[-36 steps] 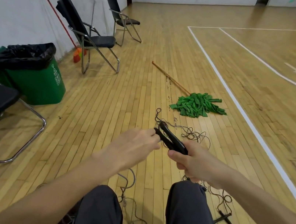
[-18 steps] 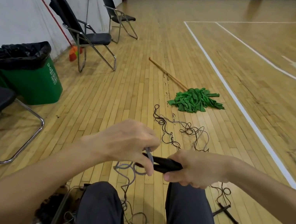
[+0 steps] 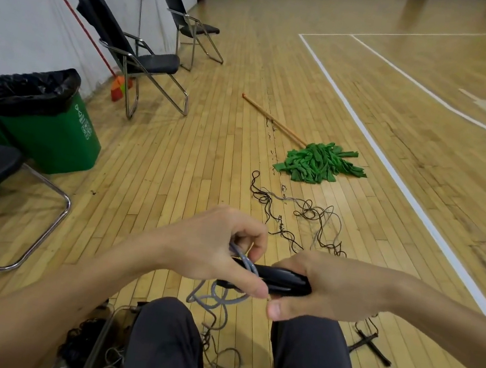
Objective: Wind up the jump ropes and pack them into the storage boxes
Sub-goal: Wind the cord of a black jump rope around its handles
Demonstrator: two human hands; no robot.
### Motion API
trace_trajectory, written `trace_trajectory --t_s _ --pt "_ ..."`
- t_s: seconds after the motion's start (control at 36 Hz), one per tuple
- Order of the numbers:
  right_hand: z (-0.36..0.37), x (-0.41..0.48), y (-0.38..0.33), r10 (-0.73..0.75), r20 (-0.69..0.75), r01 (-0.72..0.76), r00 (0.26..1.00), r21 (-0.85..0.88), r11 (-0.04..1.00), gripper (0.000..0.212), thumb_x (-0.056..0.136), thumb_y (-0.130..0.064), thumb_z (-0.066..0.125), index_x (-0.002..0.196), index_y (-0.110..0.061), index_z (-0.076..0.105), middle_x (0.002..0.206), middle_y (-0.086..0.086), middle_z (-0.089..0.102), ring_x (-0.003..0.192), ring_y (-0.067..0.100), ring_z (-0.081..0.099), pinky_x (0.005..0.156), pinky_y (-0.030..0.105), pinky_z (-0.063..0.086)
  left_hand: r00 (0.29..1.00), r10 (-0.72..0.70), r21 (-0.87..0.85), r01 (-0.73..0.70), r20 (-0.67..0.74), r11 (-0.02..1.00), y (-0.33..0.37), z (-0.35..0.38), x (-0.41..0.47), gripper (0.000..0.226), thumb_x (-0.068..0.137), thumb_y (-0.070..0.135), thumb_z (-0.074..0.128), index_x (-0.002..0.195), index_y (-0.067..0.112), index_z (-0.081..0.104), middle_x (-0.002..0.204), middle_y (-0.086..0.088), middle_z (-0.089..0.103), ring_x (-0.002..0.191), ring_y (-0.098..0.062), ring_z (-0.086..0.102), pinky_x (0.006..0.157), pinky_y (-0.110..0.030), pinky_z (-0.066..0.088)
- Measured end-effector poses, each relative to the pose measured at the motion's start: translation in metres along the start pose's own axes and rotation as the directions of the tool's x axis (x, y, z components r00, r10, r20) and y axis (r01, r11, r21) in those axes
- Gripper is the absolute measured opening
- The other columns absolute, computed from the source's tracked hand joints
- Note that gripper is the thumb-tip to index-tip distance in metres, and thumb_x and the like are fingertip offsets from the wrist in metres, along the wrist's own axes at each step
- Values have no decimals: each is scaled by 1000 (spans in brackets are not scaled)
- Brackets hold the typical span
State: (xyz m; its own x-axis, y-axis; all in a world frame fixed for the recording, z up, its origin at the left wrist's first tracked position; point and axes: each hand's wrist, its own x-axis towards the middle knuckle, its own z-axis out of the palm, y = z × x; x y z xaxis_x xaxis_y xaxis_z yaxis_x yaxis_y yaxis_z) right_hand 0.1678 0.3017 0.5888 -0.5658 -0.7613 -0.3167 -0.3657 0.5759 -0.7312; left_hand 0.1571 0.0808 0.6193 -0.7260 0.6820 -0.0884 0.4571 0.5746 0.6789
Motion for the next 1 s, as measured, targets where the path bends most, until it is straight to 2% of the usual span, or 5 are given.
trace_trajectory --t_s 0.25,0.5,0.67,0.89,1.0 --pt "2 -4 1 20 -50 -21 999 -8 1000 54 85 -63 69 86 -10 57 75 16 54 66 31 48 59 37 38 998 -14 -46 12 -55 999 10 14 -5 33 77 40 83 77 24 55 58 6 45 53 -7 37 52 -24 30" --pt "6 -14 -5 -1 -163 1 987 0 1000 59 85 -66 61 73 -9 55 58 -2 42 53 16 38 52 30 31 968 -60 -99 37 -242 994 27 25 -12 36 72 41 86 80 31 53 56 11 45 50 -3 38 52 -12 34" --pt "14 -18 -4 -21 -208 23 978 9 1000 63 84 -76 53 65 -16 51 54 -1 38 50 25 36 51 40 33 990 -35 -188 9 -138 982 29 19 -12 31 76 48 81 78 27 59 57 10 50 51 -8 44 54 -19 36" --pt "14 -16 -3 -46 -271 97 961 180 979 56 79 -80 54 57 -30 44 58 0 33 52 21 32 51 35 28 999 -29 -693 5 -24 721 5 18 2 59 76 81 54 78 22 60 64 0 41 54 -27 23 52 -42 15" --pt "10 -13 -1 -47 -301 115 952 213 970 54 79 -78 55 60 -28 51 59 2 40 54 22 37 54 35 33 993 -62 -737 -29 -96 675 -2 29 7 40 91 56 54 72 20 55 59 3 38 49 -9 36 46 -23 28"
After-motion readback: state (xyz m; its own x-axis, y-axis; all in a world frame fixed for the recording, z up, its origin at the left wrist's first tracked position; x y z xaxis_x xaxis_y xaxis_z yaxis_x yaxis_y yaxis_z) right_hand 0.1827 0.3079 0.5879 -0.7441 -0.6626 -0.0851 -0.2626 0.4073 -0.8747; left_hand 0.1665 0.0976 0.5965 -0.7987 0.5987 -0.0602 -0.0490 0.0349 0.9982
